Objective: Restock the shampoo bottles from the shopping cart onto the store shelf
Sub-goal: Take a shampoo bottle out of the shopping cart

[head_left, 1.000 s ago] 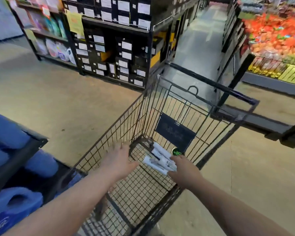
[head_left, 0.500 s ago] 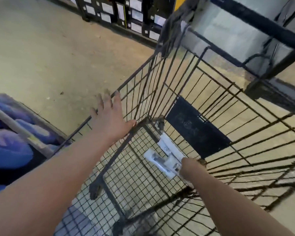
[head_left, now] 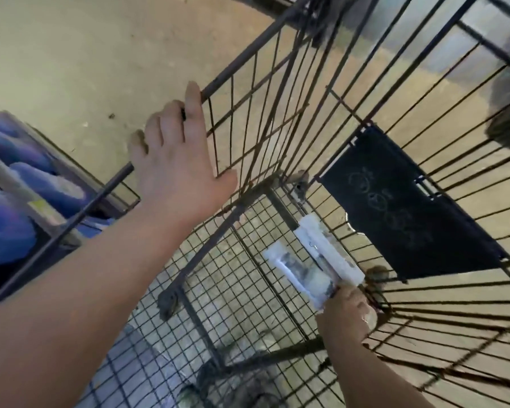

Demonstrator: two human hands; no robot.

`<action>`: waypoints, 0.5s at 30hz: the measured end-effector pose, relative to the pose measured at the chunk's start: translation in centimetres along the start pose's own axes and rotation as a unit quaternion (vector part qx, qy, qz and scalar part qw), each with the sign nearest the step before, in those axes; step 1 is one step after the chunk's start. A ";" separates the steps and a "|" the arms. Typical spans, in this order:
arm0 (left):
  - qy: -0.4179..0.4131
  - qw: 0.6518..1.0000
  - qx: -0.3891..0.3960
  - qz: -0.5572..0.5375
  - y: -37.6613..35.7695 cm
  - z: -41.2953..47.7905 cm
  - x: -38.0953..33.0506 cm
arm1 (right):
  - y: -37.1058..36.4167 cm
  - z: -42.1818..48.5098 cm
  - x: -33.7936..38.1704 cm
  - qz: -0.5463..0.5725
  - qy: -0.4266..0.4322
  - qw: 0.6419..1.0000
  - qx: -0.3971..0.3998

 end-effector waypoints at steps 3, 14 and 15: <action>-0.002 1.000 -0.007 0.005 -0.2 0.1 0.1 | -0.8 0.2 0.5 -0.008 0.011 1.000 0.006; -0.005 0.997 0.072 0.004 -0.2 0.0 0.1 | 3.2 -1.1 1.7 0.294 0.106 0.932 0.185; -0.007 0.996 0.089 0.002 -0.1 0.0 0.1 | 4.0 -2.2 2.3 0.373 0.100 0.895 0.225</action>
Point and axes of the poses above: each hand's wrist, its own z-axis towards the middle knuckle, its own y-axis out of the back of the hand, x = y × z, the point moved 7 cm from there along z, towards the middle knuckle, and after that the axes turned 7 degrees about z, right-handed, at the moved point
